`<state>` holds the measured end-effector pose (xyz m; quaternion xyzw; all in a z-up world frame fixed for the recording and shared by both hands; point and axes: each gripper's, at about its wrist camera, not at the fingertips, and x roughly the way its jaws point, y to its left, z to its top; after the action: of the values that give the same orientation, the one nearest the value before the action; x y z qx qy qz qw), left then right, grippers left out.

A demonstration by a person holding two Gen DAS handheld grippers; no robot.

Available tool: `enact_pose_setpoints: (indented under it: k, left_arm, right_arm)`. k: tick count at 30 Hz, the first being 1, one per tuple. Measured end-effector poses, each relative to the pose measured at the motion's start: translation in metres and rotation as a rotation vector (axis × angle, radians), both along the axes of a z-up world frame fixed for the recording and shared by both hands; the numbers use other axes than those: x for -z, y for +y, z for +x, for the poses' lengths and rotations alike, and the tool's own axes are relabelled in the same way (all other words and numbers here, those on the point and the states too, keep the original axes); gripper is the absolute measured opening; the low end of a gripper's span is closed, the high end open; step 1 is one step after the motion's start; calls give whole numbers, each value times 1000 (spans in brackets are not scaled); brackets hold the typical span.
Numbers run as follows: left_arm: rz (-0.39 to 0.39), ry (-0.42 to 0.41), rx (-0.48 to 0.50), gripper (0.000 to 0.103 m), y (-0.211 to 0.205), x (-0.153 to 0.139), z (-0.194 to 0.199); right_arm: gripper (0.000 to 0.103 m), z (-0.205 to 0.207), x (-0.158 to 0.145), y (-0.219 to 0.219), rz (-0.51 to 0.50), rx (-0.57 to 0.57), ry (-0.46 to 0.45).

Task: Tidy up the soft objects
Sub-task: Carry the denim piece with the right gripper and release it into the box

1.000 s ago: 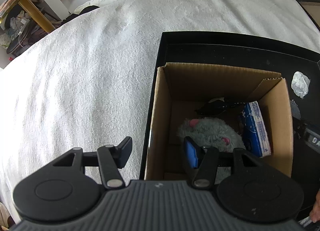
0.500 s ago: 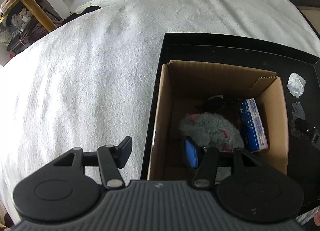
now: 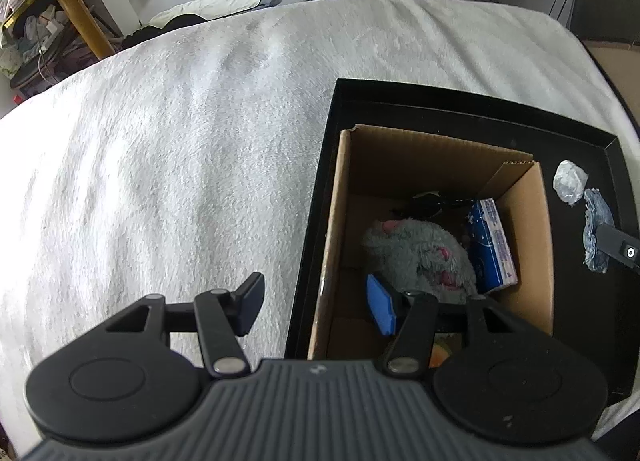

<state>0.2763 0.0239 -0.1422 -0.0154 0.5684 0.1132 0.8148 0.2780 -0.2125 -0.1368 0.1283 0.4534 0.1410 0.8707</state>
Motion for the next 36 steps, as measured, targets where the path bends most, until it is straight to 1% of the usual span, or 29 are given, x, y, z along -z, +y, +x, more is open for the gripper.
enact_pose_setpoints:
  k: [2,5,15,22,25,30,33,34,35,36]
  left_arm:
    - [-14,-10,-4,55,3,-2,-4]
    - [-31,-22,-11,55,8,-6,-10]
    - [-94,-46,15,55,10,-6,-28]
    - [-137,-61,2,54,18,-1,-39]
    - [-150,-56,3,52,22,3,-43]
    - [-186,-49,-13,51,29,11,-50]
    - [-200,-48,-11,45,31,15,-54]
    - [-208,-47,-11,37,32,16,-55]
    - [-217,-47,-10,28,33,17,-56]
    - [-226,-46,-5,23,33,19,-57]
  right_arm:
    - [25,-3,-8,5,9,-12,-9]
    - [25,-8,-16,17,-6,-33,-27]
    - [25,-30,-30,45,-41,-91,-38]
    - [26,-47,-32,68,-83,-148,-26]
    - [26,-53,-32,76,-93,-158,-17]
    - [26,-62,-31,84,-121,-168,-11]
    - [26,-66,-31,88,-139,-165,-4]
    - [27,-67,-31,88,-144,-165,-4]
    - [28,-68,-31,89,-147,-165,-1]
    - [28,-68,-31,90,-147,-165,1]
